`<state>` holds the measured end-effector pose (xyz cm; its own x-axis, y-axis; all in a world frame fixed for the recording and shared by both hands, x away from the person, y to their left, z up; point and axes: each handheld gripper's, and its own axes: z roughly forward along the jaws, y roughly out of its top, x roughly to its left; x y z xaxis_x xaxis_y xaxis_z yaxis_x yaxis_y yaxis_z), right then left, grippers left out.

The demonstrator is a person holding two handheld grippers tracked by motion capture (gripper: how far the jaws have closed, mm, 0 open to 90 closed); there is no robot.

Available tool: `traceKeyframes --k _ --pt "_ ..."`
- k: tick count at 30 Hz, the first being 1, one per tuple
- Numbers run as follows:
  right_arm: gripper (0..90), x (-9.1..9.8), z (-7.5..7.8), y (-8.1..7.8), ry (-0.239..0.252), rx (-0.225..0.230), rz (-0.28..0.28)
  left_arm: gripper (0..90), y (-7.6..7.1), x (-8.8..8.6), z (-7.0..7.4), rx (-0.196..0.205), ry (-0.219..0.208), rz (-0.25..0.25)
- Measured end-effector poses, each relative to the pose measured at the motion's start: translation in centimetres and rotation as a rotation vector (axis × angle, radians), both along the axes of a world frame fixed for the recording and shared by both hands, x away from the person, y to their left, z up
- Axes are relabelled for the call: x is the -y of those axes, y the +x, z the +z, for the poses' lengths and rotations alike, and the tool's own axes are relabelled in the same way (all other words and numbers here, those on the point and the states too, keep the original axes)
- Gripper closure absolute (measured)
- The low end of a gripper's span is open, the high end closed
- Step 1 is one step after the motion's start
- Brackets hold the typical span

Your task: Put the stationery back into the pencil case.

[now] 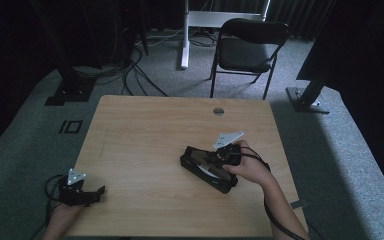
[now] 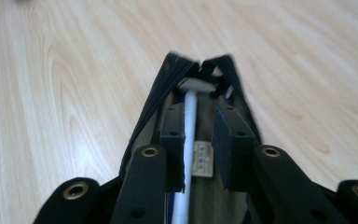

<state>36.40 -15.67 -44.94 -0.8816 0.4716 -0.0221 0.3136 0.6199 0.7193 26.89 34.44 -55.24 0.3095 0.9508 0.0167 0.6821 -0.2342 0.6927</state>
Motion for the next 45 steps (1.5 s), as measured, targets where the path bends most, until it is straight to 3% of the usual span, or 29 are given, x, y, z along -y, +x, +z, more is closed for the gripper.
traceKeyframes --k 13,16,30,35,45 --pt "70.6 1.4 0.8 0.1 0.104 0.064 -0.106 0.3 0.0 0.0 0.0 0.0 0.0 0.0" --pt "69.2 2.0 0.9 0.3 0.125 0.07 -0.164 0.3 0.0 0.0 0.0 0.0 0.0 0.0" --pt "65.5 4.0 0.2 0.5 0.155 0.077 -0.301 0.3 0.0 0.0 0.0 0.0 0.0 0.0" --pt "63.7 5.2 -0.7 0.4 0.153 0.077 -0.35 0.3 0.0 0.0 0.0 0.0 0.0 0.0" --pt "58.6 8.2 -2.6 0.0 0.157 0.08 -0.507 0.2 0.0 0.0 0.0 0.0 0.0 0.0"
